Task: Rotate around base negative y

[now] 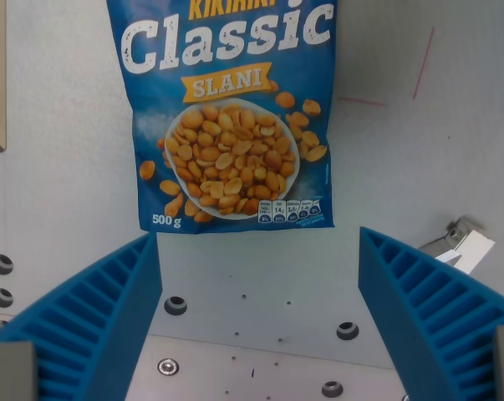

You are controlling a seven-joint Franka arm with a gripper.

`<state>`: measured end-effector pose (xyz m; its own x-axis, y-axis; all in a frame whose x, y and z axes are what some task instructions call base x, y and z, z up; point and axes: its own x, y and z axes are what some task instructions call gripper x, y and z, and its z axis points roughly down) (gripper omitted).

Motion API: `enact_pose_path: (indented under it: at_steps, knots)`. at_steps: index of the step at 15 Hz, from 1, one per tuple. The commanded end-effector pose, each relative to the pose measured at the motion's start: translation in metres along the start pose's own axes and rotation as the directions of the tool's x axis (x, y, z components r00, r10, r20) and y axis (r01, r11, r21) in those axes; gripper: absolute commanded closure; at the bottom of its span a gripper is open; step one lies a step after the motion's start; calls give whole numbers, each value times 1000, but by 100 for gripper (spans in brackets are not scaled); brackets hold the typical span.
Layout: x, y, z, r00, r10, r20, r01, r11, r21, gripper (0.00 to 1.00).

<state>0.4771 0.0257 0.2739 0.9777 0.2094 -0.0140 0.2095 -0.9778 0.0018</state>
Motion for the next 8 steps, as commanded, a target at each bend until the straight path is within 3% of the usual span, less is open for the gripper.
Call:
enact_pose_path:
  at_steps: [1,8]
  knots:
    - [0,0,-2,1000,0,-18,0,1000,-4,0]
    - [0,0,-2,994,0,-109,-2,1000,-23,0]
